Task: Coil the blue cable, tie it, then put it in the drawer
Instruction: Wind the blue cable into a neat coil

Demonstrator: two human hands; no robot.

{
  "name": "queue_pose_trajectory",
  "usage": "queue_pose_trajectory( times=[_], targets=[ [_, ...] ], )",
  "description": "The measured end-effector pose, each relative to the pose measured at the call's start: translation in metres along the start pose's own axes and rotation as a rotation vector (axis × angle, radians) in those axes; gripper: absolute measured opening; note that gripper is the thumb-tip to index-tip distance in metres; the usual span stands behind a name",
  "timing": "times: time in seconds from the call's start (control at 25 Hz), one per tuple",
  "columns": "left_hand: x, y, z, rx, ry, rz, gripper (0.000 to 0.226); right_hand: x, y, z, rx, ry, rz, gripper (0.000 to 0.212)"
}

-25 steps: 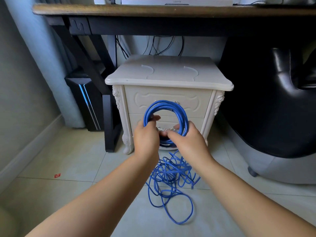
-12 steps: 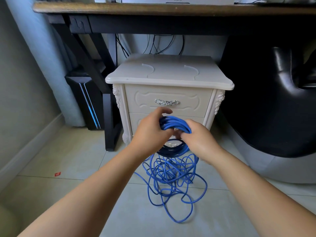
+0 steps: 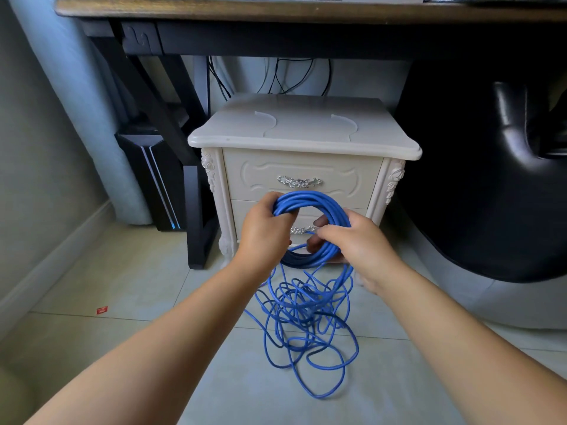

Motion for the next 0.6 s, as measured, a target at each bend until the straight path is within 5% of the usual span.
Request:
queue_pose_trajectory(
  times=[0.28,0.4,0.6],
  targets=[
    [0.014,-0.046,-0.012,0.727,0.113,0.495,0.012,0.007,0.005,-0.036,-0.589,-0.171,-0.08,0.02],
    [0.024,-0.046,-0.03,0.696,-0.07,0.551,0.013,0.004,0.011,-0.027,-0.624,-0.067,-0.116,0.022],
    [0.009,-0.022,-0.018,0.381,-0.224,0.294,0.014,-0.005,0.003,-0.006,-0.338,-0.029,-0.047,0.02]
  ],
)
Point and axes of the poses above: each hand's wrist, its own x-axis away from the middle knuckle, its own z-axis out of the back of the hand, y = z × x, the point moved 10 cm from there along -x, towards the middle knuckle, and after that the axes turned 4 degrees about x, right-handed, at the moved point
